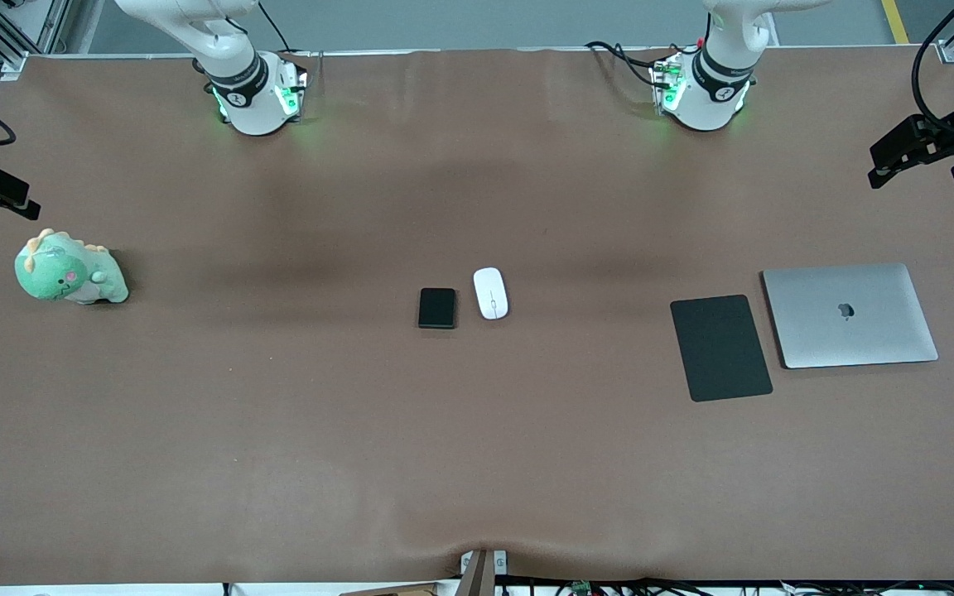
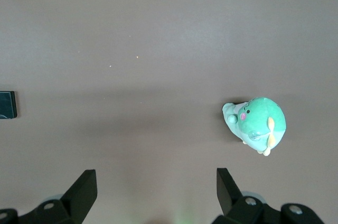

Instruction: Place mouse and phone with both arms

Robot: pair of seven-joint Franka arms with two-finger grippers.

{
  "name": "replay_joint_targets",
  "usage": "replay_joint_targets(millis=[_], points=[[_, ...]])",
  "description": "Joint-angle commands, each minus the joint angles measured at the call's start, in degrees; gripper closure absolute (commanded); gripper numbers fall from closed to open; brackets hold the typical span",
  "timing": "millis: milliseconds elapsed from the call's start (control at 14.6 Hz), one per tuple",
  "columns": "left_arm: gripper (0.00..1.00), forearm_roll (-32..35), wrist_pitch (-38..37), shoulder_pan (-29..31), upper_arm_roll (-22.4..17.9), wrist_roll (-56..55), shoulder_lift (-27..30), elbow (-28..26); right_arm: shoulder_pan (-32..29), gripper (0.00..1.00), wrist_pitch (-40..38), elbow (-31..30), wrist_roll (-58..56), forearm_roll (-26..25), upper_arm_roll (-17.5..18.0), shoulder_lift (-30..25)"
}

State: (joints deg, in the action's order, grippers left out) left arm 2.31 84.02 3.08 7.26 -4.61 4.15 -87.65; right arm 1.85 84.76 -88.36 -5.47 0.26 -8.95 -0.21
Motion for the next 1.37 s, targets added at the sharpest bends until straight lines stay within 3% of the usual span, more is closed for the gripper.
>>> replay_joint_targets(millis=[0,1026,1300], points=[[0.00,-0.02,-1.05,0.35,-0.05,0.48,-0.19,0.81,-1.23,0.00,-0.39,-0.76,-0.41,-0.97,0.86,-1.11],[0.00,0.42,-0.96,-0.53,0.56,-0.57,-2.39,1.08,-1.67,0.00,-2.85,1.79,-0.33,-0.18,0.77,2.14],[0.00,0.51,-0.70,-5.26,1.00,-4.42,-4.58,1.08,-1.85,0.00,-2.94,1.87,-0.50,-0.35,0.69,3.63]])
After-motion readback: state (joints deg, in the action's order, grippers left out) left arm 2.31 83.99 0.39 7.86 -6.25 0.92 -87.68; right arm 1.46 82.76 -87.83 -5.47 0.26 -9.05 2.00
